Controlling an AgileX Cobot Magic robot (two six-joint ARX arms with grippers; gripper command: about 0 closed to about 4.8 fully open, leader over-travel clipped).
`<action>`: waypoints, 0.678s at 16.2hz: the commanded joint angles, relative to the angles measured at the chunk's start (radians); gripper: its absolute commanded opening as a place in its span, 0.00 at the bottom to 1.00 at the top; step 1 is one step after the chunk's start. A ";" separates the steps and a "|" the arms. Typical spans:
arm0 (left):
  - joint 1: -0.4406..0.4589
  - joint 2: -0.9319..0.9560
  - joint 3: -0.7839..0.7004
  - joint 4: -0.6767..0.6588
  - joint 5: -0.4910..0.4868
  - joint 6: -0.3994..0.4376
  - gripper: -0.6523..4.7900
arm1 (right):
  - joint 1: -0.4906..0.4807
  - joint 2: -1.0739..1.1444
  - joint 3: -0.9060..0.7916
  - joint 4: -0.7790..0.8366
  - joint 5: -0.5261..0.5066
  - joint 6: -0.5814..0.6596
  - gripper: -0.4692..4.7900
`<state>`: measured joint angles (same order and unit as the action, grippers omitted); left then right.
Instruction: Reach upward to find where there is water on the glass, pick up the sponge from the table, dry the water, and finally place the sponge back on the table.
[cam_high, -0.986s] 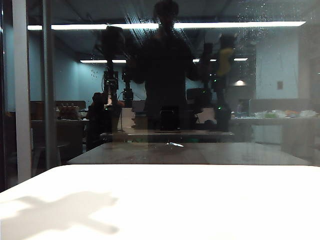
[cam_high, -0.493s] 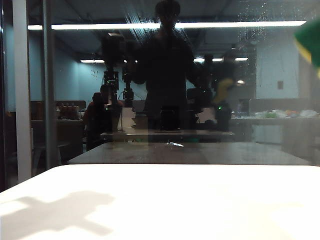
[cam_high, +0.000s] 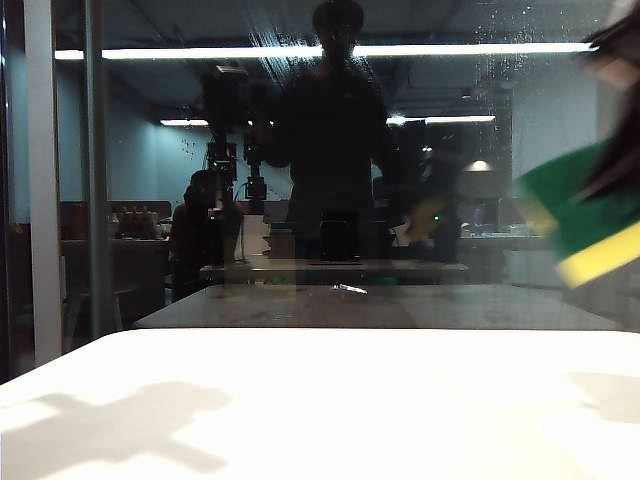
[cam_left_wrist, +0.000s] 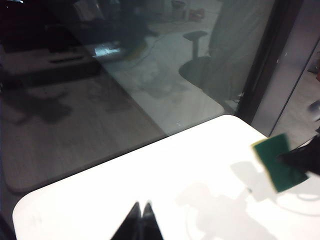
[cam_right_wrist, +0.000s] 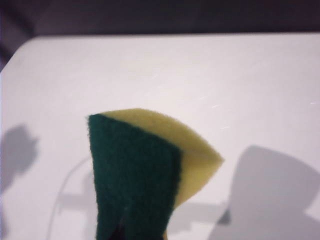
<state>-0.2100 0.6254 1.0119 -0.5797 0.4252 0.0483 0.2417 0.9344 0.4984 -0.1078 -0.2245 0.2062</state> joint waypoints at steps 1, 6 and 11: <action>-0.001 -0.002 0.001 0.013 0.006 -0.004 0.11 | 0.080 0.158 0.003 0.164 0.002 0.064 0.07; -0.001 -0.002 0.001 0.013 0.010 -0.028 0.11 | 0.172 0.425 0.005 0.346 0.012 0.149 0.07; -0.001 -0.002 0.001 0.013 0.010 -0.034 0.11 | 0.187 0.568 0.007 0.402 -0.020 0.213 0.07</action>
<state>-0.2100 0.6250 1.0119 -0.5800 0.4294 0.0208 0.4274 1.4971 0.5022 0.2726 -0.2295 0.4049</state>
